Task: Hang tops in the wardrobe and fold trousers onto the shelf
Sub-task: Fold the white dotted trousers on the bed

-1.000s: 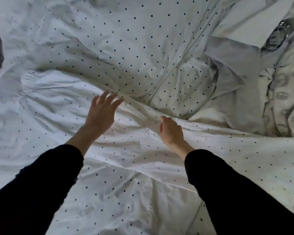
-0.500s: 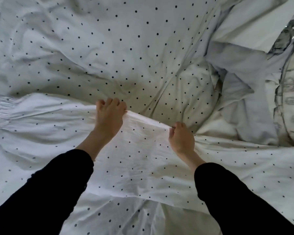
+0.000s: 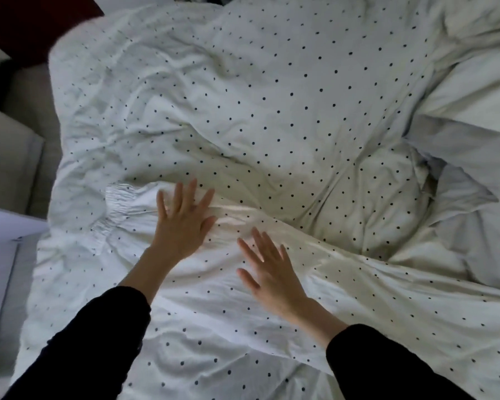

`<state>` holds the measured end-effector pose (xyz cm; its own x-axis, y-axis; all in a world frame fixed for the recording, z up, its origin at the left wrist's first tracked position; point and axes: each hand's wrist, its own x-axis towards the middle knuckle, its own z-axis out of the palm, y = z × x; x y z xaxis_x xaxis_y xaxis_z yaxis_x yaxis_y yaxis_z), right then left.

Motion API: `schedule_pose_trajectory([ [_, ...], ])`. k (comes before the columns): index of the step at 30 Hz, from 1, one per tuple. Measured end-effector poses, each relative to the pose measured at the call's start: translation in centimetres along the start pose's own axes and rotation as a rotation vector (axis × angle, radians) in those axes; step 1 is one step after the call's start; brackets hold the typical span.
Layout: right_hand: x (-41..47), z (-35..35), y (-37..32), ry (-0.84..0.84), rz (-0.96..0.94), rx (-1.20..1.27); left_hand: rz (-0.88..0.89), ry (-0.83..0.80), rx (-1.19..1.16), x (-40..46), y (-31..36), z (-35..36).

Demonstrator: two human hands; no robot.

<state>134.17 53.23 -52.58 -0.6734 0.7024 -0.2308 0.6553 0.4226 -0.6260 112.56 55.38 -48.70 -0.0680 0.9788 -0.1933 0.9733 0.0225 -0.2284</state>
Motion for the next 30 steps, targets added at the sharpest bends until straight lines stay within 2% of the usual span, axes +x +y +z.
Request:
schedule_pose_trajectory([
  [3, 1.8, 1.0, -3.7, 0.072, -0.135, -0.12, -0.091, -0.029, -0.028, -2.0, -3.9, 0.3],
  [6, 3.4, 2.4, -6.6, 0.106, -0.193, -0.249, -0.187, -0.043, -0.097, -4.6, -6.6, 1.3],
  [10, 5.5, 4.0, -8.4, 0.126, -0.191, -0.369, -0.451, -0.063, -0.339, -7.8, -9.2, 3.1],
  [12, 6.3, 4.7, -8.8, 0.129, -0.154, -0.394, -0.639, -0.027, -0.619, -8.3, -9.7, 2.8],
  [14, 6.8, 5.6, -8.9, 0.132, -0.123, -0.422, -0.892, 0.096, -0.989, -7.8, -10.1, 2.4],
  [16, 7.0, 6.1, -8.9, 0.131, -0.113, -0.437, -1.136, 0.131, -1.339, -7.3, -10.8, 2.6],
  [18, 7.1, 6.3, -8.8, 0.117, -0.122, -0.444, -1.277, 0.201, -1.708, -7.3, -12.0, 2.4],
  [20, 7.2, 6.4, -8.8, 0.081, -0.117, -0.455, -1.314, 0.286, -1.983, -7.6, -13.0, 1.9],
  [21, 7.2, 6.3, -8.7, 0.066, -0.106, -0.455, -1.296, 0.301, -2.009, -7.7, -13.2, 1.6],
  [23, 7.4, 5.7, -9.3, 0.026, -0.097, -0.455, -1.202, 0.357, -1.894, -8.1, -12.9, 0.4],
  [26, 7.4, 4.3, -9.5, -0.055, -0.107, -0.357, -1.042, 0.507, -1.453, -8.8, -10.8, -2.3],
  [28, 6.3, 2.6, -9.9, -0.072, -0.046, -0.082, -0.926, 0.56, -1.172, -9.5, -8.9, -4.2],
  [30, 4.9, 0.4, -9.8, 0.006, 0.072, 0.327, -0.711, 0.649, -1.061, -10.1, -6.4, -5.8],
])
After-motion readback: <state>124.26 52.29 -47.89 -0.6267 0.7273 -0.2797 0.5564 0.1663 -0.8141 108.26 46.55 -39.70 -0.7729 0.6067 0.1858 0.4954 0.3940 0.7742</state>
